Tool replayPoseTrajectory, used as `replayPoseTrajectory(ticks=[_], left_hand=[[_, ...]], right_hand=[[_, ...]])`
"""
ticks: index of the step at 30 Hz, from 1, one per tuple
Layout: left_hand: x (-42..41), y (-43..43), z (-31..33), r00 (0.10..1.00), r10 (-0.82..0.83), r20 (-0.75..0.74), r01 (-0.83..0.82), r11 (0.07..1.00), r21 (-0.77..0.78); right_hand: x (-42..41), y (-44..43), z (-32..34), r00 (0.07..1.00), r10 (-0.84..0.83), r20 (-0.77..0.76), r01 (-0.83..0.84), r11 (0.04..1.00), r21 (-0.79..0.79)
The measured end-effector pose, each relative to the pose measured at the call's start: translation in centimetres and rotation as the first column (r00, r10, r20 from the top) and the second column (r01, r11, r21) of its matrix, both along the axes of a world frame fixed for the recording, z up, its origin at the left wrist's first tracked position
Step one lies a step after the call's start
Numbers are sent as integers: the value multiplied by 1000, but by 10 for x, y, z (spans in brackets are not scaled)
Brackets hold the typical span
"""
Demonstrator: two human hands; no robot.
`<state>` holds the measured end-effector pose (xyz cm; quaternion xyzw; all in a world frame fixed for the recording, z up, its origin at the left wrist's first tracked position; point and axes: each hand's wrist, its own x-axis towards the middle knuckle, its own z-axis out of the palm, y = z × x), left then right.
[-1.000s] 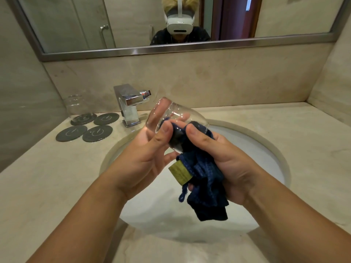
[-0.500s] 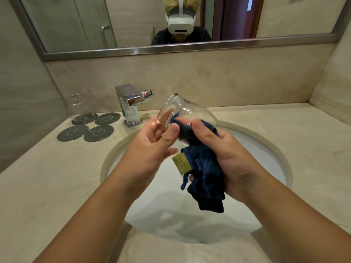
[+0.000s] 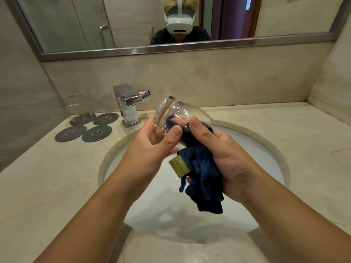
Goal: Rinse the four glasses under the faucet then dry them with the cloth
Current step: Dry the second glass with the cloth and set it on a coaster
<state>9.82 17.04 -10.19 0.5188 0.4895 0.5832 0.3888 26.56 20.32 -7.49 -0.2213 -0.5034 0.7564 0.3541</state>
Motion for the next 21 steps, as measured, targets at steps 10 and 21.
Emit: replayPoseTrajectory(ticks=[10, 21], left_hand=[[1, -6, 9, 986, -138, 94, 142, 989, -35], [6, -4, 7, 993, -91, 70, 92, 996, -13]], right_hand=[[1, 1, 0, 999, 47, -4, -48, 998, -39], [2, 4, -5, 995, 98, 26, -97, 995, -17]])
